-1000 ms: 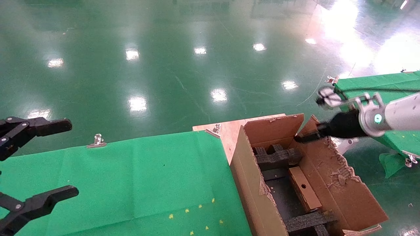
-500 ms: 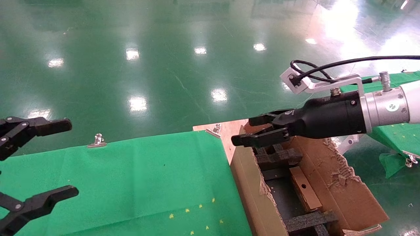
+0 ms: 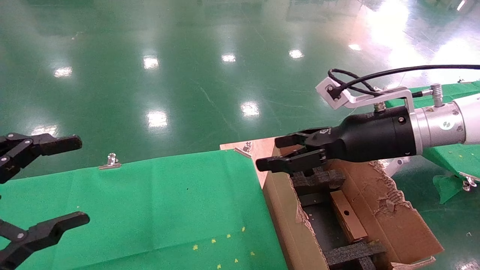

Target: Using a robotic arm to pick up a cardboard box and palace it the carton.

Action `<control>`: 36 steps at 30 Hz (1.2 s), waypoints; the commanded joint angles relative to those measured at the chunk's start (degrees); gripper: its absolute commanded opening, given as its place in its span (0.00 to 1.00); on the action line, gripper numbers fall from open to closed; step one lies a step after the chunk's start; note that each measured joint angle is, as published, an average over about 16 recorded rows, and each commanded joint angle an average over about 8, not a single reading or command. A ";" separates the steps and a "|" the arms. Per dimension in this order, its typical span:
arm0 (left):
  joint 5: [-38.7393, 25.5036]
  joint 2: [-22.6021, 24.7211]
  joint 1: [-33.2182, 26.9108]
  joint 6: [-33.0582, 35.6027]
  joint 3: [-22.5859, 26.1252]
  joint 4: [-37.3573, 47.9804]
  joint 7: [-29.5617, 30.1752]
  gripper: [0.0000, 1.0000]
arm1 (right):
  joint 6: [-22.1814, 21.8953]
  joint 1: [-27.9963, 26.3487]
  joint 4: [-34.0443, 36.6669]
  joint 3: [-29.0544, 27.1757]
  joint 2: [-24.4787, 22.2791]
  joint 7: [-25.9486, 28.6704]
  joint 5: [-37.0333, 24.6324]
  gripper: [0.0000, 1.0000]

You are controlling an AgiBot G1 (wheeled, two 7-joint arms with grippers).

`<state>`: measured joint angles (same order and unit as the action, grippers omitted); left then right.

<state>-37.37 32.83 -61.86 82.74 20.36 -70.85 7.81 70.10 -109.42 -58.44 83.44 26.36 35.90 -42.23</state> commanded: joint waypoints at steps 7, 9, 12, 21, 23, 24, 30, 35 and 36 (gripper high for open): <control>0.00 0.00 0.00 0.00 0.00 0.00 0.00 1.00 | 2.17 6.43 -2.10 -9.11 1.15 -3.41 0.09 1.00; 0.00 0.00 0.00 0.00 0.00 0.00 0.00 1.00 | 2.73 8.16 -2.64 -11.53 1.46 -4.32 0.10 1.00; 0.00 0.00 0.00 0.00 0.00 0.00 0.00 1.00 | 3.56 10.72 -3.45 -15.15 1.93 -5.67 0.12 1.00; 0.00 0.00 0.00 0.00 0.00 0.00 0.00 1.00 | 6.09 18.53 -5.90 -26.14 3.34 -9.76 0.17 1.00; 0.00 0.00 0.00 0.00 0.00 0.00 0.00 1.00 | 6.65 20.25 -6.45 -28.56 3.65 -10.67 0.18 1.00; 0.00 0.00 0.00 0.00 0.00 0.00 0.00 1.00 | 6.93 21.13 -6.72 -29.80 3.81 -11.13 0.19 1.00; 0.00 0.00 0.00 0.00 0.00 0.00 0.00 1.00 | 8.62 26.34 -8.36 -37.13 4.76 -13.86 0.22 1.00; 0.00 0.00 0.00 0.00 0.00 0.00 0.00 1.00 | 10.03 30.70 -9.73 -43.26 5.55 -16.14 0.25 1.00; 0.00 0.00 0.00 0.00 0.00 0.00 0.00 1.00 | 10.31 31.57 -10.01 -44.49 5.71 -16.60 0.26 1.00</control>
<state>-37.37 32.83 -61.86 82.74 20.36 -70.85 7.81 80.42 -77.85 -68.45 38.94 32.07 19.30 -41.97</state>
